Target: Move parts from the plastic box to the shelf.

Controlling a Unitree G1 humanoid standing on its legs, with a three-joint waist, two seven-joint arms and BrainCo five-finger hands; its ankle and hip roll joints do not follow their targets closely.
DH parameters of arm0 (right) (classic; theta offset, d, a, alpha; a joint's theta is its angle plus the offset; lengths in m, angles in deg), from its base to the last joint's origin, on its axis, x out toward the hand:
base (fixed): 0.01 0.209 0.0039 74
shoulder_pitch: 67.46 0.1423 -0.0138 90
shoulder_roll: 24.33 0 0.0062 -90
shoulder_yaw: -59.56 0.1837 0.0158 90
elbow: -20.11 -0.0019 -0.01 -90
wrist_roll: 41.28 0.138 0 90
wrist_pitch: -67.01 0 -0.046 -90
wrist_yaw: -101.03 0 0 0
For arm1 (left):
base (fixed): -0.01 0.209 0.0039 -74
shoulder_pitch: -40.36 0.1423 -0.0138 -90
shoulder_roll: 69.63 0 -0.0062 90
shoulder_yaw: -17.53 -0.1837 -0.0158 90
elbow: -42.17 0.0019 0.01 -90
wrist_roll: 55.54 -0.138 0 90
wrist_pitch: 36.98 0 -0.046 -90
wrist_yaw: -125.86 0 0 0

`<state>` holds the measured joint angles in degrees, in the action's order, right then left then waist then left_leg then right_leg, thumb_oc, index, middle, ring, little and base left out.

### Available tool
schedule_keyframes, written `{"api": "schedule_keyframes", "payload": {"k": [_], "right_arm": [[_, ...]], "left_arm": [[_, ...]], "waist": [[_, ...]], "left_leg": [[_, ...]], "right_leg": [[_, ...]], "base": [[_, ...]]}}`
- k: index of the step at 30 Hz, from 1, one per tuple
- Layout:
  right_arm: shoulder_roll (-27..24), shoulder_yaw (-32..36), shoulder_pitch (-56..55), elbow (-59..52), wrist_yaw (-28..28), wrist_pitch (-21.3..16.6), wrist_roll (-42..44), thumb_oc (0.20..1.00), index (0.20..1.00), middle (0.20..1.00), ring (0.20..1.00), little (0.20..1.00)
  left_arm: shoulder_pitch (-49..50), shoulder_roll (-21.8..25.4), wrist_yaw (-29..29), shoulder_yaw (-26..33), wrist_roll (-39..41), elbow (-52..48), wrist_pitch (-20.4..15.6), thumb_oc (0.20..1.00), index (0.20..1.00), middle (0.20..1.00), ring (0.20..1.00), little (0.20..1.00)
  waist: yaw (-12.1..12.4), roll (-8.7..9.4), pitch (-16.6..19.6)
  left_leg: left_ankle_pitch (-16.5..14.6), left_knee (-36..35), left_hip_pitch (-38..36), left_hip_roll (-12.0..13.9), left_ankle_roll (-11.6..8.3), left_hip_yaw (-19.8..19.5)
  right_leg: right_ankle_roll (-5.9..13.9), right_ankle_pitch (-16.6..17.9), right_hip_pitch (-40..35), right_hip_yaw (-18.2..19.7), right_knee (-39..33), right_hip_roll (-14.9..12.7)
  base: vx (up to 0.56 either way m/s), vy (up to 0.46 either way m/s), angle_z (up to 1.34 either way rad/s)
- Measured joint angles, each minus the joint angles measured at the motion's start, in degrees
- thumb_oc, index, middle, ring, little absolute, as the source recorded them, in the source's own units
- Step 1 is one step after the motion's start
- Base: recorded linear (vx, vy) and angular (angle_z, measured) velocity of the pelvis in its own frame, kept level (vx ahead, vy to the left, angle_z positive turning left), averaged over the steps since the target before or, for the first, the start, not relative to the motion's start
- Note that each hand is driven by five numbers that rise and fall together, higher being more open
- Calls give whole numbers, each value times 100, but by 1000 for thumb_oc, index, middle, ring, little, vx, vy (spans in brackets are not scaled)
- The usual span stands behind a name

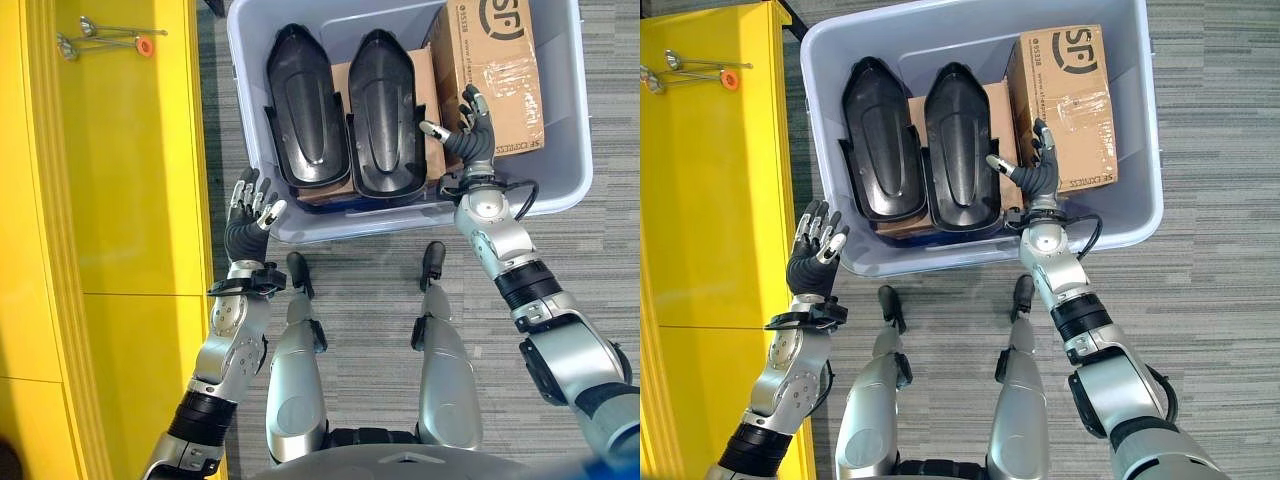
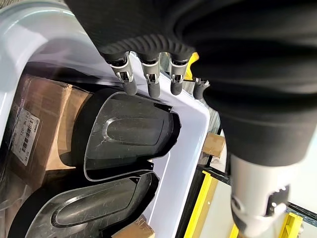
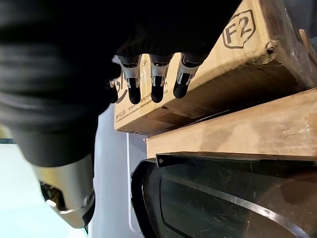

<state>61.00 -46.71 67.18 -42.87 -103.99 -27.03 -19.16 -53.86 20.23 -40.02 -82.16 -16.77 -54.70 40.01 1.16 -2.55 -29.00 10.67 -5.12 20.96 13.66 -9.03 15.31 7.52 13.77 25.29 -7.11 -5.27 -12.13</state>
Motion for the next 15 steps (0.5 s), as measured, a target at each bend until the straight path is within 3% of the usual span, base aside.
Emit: {"api": "schedule_keyframes", "payload": {"k": [15], "right_arm": [[60, -115, 40, 186, 13, 6, -94, 1000, 1000, 1000, 1000, 1000]], "left_arm": [[-22, -12, 9, 6, -3, 10, -20, 1000, 1000, 1000, 1000, 1000]], "waist": [[10, 72, -39]], "left_leg": [[51, -15, 19, 7, 5, -35]], "right_leg": [[-15, 40, 2, -20, -1, 8]], "base": [[0, 0, 0]]}}
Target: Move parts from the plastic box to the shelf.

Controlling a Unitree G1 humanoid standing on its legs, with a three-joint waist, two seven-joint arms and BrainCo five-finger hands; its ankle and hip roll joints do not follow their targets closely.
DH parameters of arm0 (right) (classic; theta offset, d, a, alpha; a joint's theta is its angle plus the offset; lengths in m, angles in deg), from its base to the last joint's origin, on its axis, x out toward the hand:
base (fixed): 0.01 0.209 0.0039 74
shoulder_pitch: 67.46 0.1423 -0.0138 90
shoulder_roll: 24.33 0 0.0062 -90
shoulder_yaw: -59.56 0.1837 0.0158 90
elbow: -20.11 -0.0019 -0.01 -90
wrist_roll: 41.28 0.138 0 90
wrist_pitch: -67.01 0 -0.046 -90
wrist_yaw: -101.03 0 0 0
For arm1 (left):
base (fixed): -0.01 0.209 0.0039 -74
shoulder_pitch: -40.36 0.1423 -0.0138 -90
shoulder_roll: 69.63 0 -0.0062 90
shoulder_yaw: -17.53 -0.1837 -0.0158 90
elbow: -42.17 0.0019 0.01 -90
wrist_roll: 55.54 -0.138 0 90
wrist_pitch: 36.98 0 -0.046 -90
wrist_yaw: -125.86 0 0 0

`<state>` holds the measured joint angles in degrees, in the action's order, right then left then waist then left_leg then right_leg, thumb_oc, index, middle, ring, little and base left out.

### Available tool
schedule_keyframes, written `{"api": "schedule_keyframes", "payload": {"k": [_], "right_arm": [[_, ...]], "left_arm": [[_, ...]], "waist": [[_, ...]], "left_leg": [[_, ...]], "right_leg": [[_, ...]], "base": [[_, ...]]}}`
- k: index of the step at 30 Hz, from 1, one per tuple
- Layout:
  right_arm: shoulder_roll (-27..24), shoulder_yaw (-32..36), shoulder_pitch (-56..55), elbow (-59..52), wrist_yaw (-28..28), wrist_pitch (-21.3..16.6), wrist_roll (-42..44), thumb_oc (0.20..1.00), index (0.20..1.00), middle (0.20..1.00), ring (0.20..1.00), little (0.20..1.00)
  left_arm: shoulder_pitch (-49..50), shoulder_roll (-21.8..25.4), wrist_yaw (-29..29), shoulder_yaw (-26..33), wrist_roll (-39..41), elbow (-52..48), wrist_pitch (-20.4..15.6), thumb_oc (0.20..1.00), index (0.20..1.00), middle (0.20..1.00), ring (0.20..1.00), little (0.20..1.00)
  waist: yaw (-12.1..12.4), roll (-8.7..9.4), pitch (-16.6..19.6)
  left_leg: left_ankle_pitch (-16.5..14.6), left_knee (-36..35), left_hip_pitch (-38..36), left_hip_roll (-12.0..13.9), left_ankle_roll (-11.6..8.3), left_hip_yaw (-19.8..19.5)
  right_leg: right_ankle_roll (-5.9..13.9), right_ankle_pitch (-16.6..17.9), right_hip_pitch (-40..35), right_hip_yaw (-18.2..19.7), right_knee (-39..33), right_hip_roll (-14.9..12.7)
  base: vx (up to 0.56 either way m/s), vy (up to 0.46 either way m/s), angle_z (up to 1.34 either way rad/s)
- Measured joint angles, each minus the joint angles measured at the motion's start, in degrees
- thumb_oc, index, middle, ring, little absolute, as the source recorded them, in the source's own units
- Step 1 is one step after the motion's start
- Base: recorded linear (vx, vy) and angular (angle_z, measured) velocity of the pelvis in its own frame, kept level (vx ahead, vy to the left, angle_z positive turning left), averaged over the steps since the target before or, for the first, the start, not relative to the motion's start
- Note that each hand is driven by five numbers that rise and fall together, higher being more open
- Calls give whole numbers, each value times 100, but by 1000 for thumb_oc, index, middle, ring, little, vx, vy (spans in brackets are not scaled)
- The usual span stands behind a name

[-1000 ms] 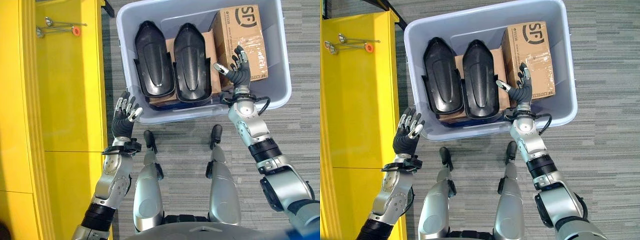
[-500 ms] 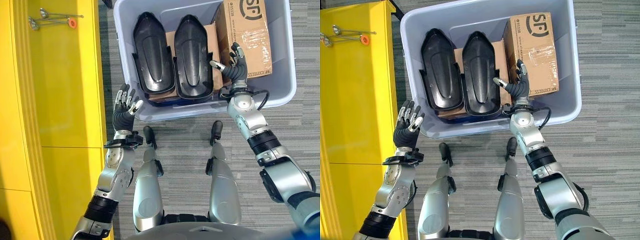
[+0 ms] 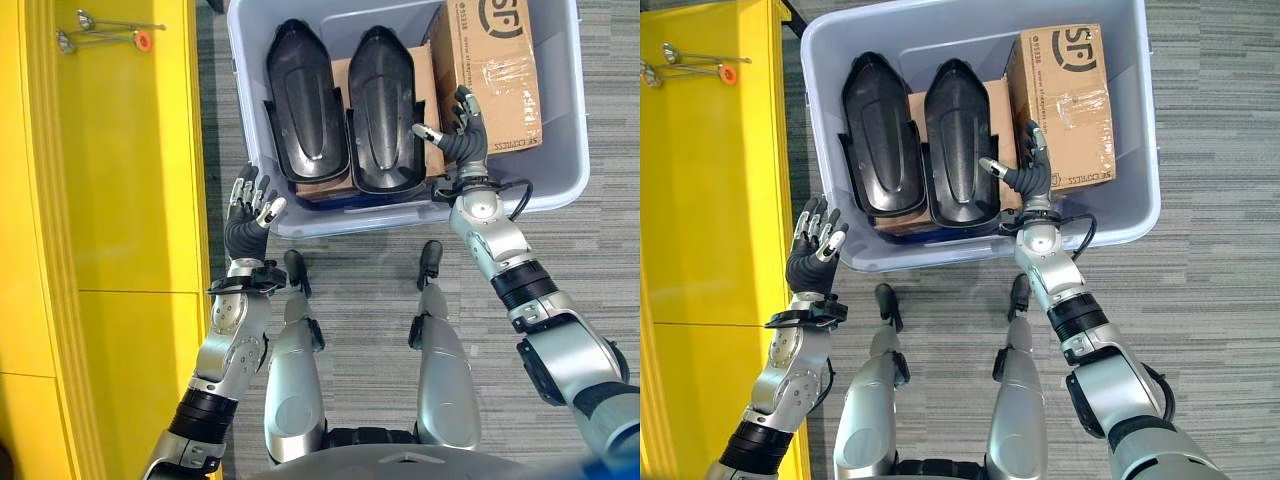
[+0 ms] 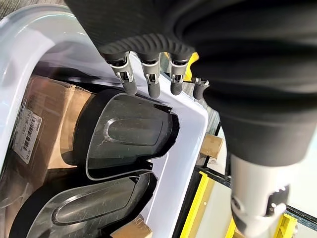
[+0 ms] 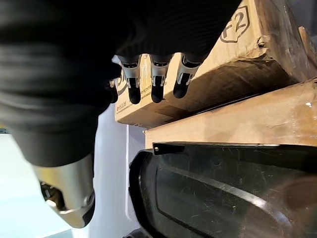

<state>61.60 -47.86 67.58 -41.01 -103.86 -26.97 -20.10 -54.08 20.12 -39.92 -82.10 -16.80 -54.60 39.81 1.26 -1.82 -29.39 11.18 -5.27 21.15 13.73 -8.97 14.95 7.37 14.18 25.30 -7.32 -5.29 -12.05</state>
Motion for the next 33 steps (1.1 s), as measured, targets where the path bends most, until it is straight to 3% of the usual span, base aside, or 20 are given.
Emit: {"api": "schedule_keyframes", "payload": {"k": [19, 23, 28, 33], "right_arm": [[167, -25, 931, 2437, -10, 77, 227, 1000, 1000, 1000, 1000, 1000], [153, -121, 1040, 2565, -4, 77, 226, 1000, 1000, 1000, 1000, 1000], [155, -133, 1302, 2887, 2, 119, 235, 1000, 1000, 1000, 1000, 1000], [-161, -176, 1987, 3351, -66, 57, 218, 1000, 1000, 1000, 1000, 1000]], "left_arm": [[-7, 63, 8, -193, 12, 11, -145, 1000, 1000, 1000, 1000, 1000], [-16, 110, 6, -368, 10, 10, -165, 1000, 1000, 1000, 1000, 1000], [-16, 160, 8, -370, 10, 21, -237, 1000, 1000, 1000, 1000, 1000], [-87, 163, 48, -380, 10, -1, -350, 1000, 1000, 1000, 1000, 1000]], "waist": [[128, 28, 11], [142, 197, 85], [142, 285, 134], [321, 260, 128]], "left_leg": [[67, 40, 572, 1, 9, -129], [90, 111, 816, 8, 4, -225], [78, 252, 1095, 41, -39, -349], [112, 456, 1649, 13, -13, -468]], "right_leg": [[-8, 48, 473, -80, 0, 1], [-24, 56, 633, -155, -4, -7], [-63, 18, 774, -234, -33, -22], [-114, 152, 1161, -314, -4, -45]], "base": [[9, -1, 2], [6, -4, 9], [13, -16, 6], [12, -2, 7]]}}
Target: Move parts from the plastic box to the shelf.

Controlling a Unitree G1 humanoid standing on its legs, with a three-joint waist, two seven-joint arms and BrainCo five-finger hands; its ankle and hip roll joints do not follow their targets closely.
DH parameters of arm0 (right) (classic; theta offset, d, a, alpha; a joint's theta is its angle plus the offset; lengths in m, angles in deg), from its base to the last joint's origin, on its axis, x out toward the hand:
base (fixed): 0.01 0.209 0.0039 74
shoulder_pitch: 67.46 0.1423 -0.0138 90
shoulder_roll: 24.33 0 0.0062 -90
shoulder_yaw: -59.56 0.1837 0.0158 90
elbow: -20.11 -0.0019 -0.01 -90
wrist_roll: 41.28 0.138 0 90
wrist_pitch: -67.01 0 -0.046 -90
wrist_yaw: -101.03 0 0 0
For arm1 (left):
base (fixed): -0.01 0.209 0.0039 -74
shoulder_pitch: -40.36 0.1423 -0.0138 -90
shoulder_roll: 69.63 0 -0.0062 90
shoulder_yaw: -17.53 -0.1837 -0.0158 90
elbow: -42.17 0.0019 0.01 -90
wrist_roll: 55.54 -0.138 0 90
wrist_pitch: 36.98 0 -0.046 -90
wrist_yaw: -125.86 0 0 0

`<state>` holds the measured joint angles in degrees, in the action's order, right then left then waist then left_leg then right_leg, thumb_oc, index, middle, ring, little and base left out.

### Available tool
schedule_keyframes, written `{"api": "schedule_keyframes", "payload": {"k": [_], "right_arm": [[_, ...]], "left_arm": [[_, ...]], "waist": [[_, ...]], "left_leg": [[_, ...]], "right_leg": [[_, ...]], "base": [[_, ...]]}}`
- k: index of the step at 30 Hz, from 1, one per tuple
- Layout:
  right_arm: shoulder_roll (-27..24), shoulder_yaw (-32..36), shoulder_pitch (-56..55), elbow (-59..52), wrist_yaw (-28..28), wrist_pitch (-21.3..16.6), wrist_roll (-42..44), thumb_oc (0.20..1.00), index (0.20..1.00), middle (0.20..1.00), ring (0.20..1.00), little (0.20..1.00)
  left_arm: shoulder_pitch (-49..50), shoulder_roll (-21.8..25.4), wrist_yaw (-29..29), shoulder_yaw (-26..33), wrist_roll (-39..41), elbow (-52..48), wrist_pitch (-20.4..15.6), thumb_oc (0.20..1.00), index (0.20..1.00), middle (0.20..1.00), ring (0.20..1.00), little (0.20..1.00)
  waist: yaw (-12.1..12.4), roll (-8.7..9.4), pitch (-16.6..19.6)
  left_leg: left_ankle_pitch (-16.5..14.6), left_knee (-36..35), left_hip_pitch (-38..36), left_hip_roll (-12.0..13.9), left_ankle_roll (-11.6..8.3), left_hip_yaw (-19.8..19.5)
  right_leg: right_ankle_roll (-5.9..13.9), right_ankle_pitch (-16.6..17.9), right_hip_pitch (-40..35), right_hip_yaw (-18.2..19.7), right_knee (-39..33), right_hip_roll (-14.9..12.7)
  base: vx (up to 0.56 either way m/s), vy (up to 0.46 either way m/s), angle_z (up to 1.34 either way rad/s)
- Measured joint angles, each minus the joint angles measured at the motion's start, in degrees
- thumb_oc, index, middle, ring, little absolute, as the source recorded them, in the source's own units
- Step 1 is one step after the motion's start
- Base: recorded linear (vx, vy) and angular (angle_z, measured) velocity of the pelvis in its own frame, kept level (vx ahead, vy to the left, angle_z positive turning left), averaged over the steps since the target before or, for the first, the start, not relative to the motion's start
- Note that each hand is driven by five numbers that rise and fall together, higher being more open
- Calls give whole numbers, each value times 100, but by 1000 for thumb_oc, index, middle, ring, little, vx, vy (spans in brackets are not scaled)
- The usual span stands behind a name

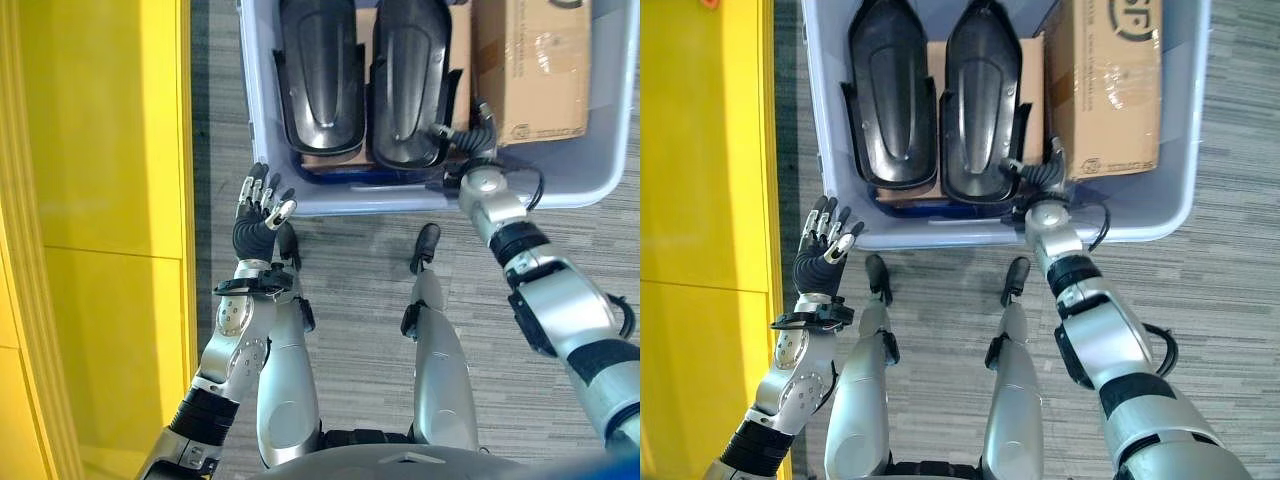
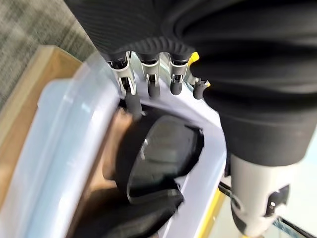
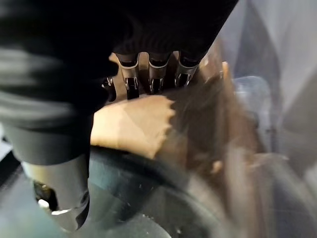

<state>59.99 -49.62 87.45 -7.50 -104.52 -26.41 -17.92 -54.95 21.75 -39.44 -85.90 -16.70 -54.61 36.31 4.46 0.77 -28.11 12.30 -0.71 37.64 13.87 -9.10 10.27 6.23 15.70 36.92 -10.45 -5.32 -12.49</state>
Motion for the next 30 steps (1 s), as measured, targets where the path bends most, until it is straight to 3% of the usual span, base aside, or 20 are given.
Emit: {"api": "schedule_keyframes", "payload": {"k": [2, 3, 4, 5, 30], "right_arm": [[-93, -1, 58, 28, -87, -23, -4, 1000, 1000, 1000, 1000, 1000], [-152, -39, 87, 84, -131, -37, -11, 944, 944, 944, 944, 944], [-173, -43, 108, 100, -166, -31, -36, 733, 733, 733, 733, 733], [-175, -51, 153, 149, -203, -33, -118, 200, 200, 200, 200, 200], [-316, 49, 213, 498, -587, 410, -454, 200, 200, 200, 200, 200]], "left_arm": [[-43, 0, 90, -15, 1, 3, 2, 1000, 1000, 1000, 1000, 1000], [-53, -1, 97, -22, 0, -9, 0, 1000, 1000, 1000, 1000, 1000], [-52, 2, 117, -19, 1, -7, 0, 1000, 1000, 1000, 1000, 1000], [-55, 12, 169, -19, 1, -8, 0, 1000, 1000, 1000, 1000, 1000], [-420, 124, 322, -185, 2, -2, 5, 1000, 1000, 1000, 1000, 1000]], "waist": [[97, -1, 0], [136, -1, 0], [146, -1, 0], [147, -1, 0], [140, 13, -14]], "left_leg": [[15, 43, 122, -2, 30, -93], [-21, 128, 169, 2, 47, -132], [-24, 131, 177, 0, 49, -145], [-34, 142, 188, -6, 54, -160], [-207, 583, 97, -96, 109, -458]], "right_leg": [[10, 11, 43, -58, 2, 2], [12, 15, 37, -93, 2, 1], [28, 27, 28, -112, 3, -1], [27, 27, 16, -139, 4, -8], [34, 31, -510, -380, 5, -111]], "base": [[12, 1, 12], [9, 7, 9], [13, 10, 9], [17, 16, 7], [-2, 9, 4]]}}
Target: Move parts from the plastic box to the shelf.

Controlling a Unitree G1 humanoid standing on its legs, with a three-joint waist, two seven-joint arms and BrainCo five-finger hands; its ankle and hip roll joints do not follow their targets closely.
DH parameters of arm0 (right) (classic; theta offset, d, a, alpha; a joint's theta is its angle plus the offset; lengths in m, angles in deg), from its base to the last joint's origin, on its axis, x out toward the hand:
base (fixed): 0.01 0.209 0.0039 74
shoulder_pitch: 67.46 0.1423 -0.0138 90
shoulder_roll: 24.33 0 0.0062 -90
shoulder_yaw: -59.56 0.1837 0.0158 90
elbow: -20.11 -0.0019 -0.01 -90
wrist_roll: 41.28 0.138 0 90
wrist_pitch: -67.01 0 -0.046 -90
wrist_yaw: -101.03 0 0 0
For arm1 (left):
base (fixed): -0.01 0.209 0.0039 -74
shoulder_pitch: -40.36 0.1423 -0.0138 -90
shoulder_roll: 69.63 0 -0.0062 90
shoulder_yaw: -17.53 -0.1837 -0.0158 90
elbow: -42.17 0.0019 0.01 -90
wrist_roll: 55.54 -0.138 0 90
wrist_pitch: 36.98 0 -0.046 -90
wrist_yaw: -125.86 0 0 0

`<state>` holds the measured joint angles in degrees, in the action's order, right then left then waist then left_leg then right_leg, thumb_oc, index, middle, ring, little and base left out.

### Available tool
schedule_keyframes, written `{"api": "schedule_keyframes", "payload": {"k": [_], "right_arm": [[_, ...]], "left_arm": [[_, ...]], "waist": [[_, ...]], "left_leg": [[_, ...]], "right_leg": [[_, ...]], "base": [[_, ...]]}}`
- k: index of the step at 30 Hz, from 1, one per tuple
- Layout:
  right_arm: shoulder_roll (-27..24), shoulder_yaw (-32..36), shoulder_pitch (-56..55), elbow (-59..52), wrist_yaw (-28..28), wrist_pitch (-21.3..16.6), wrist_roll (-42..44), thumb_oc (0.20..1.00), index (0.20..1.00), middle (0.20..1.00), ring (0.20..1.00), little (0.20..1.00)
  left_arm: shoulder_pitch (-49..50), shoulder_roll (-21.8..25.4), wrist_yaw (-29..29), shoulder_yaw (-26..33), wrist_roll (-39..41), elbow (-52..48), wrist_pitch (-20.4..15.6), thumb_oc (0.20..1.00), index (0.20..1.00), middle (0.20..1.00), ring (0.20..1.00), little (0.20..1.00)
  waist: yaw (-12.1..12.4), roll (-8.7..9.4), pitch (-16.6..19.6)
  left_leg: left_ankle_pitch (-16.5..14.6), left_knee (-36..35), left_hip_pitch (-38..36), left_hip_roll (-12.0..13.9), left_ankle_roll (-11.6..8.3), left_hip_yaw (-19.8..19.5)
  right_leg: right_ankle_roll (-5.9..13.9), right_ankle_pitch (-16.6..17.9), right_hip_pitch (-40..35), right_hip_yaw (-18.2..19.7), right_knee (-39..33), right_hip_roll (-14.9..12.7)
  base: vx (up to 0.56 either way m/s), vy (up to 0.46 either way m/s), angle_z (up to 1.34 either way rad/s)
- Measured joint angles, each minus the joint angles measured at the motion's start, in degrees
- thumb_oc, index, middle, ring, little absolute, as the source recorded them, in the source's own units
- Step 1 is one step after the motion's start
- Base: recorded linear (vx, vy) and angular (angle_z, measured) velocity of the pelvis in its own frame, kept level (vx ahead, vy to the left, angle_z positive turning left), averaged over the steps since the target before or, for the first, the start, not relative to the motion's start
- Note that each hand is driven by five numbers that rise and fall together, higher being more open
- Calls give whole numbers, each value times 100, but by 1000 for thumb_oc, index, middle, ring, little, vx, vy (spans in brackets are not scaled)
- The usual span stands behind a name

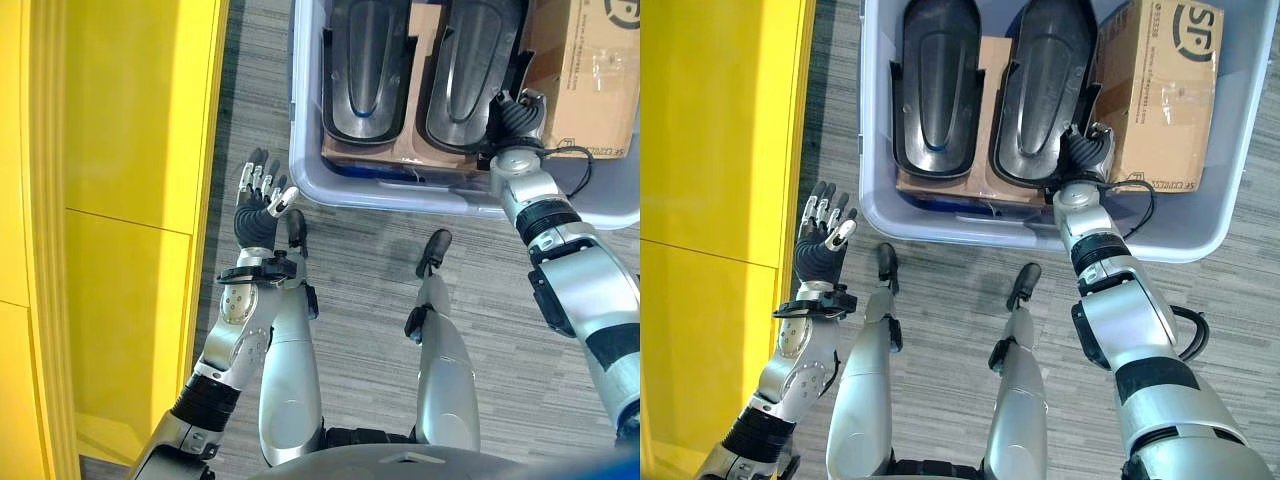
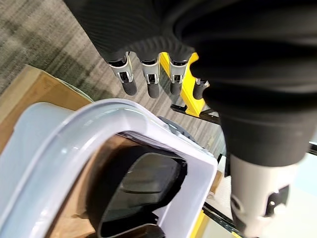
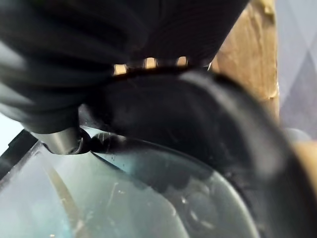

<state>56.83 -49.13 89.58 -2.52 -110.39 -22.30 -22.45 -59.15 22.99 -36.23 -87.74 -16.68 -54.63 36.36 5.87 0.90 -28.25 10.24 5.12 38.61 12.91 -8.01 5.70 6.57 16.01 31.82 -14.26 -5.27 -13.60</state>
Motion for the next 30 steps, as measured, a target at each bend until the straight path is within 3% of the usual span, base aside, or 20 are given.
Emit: {"api": "schedule_keyframes", "payload": {"k": [8, 11, 19, 24, 30], "right_arm": [[-13, 19, -129, -399, -2, 6, 2, 200, 200, 200, 200, 200], [-85, 34, -432, -1583, -79, 1, -10, 200, 200, 200, 200, 200], [-100, 461, -1257, -3439, -116, -264, -221, 200, 200, 200, 200, 200], [-14, 729, -2249, -4460, 16, -380, -216, 200, 200, 200, 200, 200], [584, 1146, -3994, -5807, 433, -553, -79, 200, 200, 200, 200, 200]], "left_arm": [[-99, 5, -9, 6, 4, 20, 1, 1000, 1000, 1000, 1000, 1000], [-70, 29, -20, 14, 9, 28, 10, 1000, 1000, 1000, 1000, 1000], [36, 130, -182, 239, 10, 30, 49, 1000, 1000, 1000, 1000, 1000], [296, 262, -290, 418, 44, 26, 174, 1000, 1000, 1000, 1000, 1000], [863, 305, -534, 781, 45, -38, 376, 1000, 1000, 1000, 1000, 1000]], "waist": [[-42, 10, -12], [-96, 77, -51], [-205, 148, -86], [-270, 158, -78], [-406, 139, -17]], "left_leg": [[-18, -7, -421, -4, -2, -11], [-12, -23, -687, 0, -1, -4], [-29, -201, -1327, 1, -15, 16], [-38, -274, -1632, 0, -22, 38], [-207, -322, -2191, 26, -51, 217]], "right_leg": [[-29, -54, -445, -53, -3, -11], [-23, -52, -703, -53, -2, -4], [-32, -120, -1254, -47, -3, -1], [-6, -210, -1519, -43, -2, -8], [19, -319, -1927, 103, -1, -18]], "base": [[-43, -3, 1], [-12, -7, 0], [3, -8, -1], [13, -11, -1], [42, -34, -11]]}}
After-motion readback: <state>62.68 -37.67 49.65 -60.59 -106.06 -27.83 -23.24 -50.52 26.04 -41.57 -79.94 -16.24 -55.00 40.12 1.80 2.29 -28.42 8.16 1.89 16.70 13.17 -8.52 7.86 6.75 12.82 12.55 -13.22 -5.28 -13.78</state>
